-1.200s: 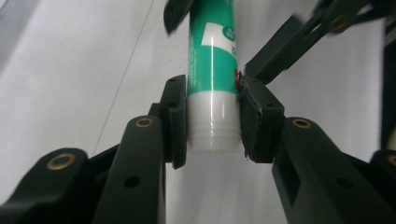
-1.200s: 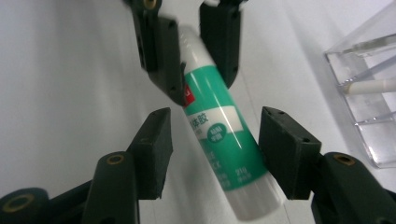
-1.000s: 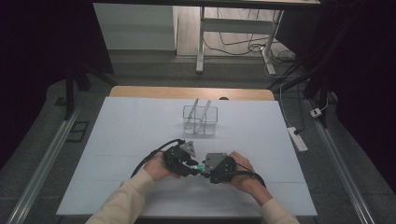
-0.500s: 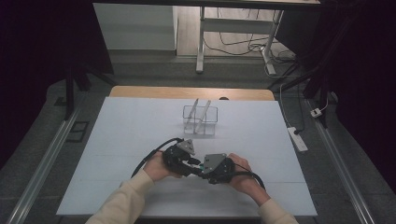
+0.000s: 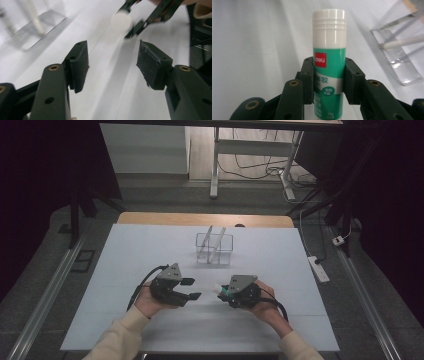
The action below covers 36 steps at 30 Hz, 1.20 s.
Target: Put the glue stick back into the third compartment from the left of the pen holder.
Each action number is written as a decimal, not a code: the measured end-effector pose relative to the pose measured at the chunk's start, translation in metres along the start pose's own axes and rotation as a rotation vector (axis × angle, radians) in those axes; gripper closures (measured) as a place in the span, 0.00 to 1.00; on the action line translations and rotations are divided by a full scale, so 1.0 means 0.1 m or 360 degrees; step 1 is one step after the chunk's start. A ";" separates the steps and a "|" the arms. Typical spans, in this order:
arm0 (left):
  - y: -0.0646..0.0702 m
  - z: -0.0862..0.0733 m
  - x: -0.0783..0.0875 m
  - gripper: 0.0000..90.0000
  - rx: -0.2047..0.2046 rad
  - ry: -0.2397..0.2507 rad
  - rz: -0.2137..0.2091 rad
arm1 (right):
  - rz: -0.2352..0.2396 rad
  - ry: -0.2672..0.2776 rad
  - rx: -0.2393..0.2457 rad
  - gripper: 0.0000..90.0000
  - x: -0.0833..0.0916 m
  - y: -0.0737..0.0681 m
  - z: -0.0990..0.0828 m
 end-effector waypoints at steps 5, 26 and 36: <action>-0.04 -0.20 0.12 0.44 0.0064 -0.0003 0.0064 | -0.0019 0.0041 -0.0067 0.72 0.02 0.08 -0.03; -0.15 -0.95 0.38 0.37 0.0277 -0.0029 0.0247 | -0.0136 0.0201 -0.0382 0.72 0.12 0.40 -0.04; -0.18 -1.10 0.42 0.36 0.0330 -0.0028 0.0268 | -0.0213 0.0338 -0.0521 0.72 0.19 0.63 0.11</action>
Point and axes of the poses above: each handheld gripper's, and its own axes: x roughly backward along the jaws, z roughly out of its top, y roughly to its right, the point moved 4 cm from there along -x, roughly forward along the jaws, and after that the axes turned 11 degrees about -y, right-handed, at the moved point
